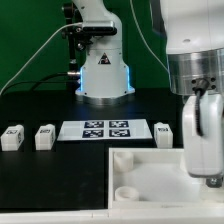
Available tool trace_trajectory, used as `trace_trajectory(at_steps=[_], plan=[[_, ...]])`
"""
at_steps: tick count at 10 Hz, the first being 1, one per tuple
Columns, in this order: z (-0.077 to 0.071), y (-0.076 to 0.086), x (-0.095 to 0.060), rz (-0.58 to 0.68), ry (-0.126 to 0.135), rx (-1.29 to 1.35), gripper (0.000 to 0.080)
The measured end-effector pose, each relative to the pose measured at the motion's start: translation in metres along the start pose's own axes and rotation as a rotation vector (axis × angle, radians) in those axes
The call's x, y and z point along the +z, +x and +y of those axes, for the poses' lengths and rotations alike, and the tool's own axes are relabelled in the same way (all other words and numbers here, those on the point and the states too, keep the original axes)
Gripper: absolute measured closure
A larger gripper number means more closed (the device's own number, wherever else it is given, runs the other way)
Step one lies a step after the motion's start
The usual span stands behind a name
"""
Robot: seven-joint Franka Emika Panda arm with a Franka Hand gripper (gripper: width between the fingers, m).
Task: Assemble one leg
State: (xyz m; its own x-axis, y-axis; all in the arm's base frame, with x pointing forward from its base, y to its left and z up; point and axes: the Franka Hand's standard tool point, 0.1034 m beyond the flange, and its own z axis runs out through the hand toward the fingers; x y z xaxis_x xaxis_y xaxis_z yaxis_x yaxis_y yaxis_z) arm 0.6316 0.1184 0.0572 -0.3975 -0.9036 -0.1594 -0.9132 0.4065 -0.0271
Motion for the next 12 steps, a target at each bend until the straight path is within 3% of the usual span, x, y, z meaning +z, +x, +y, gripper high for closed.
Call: trace_trajectory(at_steps=[2, 3, 4, 5, 6, 10, 12], plan=[[0.001, 0.0, 0.0, 0.0, -0.002, -0.018, 0.0506], [0.001, 0.0, 0.0, 0.0, -0.002, -0.019, 0.0273], [0.001, 0.0, 0.0, 0.0, -0.002, -0.022, 0.0273], [0.002, -0.002, 0.0, -0.001, 0.0, -0.029, 0.0177], [0.006, -0.004, -0.002, -0.01, 0.018, -0.056, 0.0177], [0.022, -0.01, -0.031, -0.055, 0.032, -0.068, 0.015], [0.022, -0.009, -0.028, -0.051, 0.029, -0.07, 0.015]])
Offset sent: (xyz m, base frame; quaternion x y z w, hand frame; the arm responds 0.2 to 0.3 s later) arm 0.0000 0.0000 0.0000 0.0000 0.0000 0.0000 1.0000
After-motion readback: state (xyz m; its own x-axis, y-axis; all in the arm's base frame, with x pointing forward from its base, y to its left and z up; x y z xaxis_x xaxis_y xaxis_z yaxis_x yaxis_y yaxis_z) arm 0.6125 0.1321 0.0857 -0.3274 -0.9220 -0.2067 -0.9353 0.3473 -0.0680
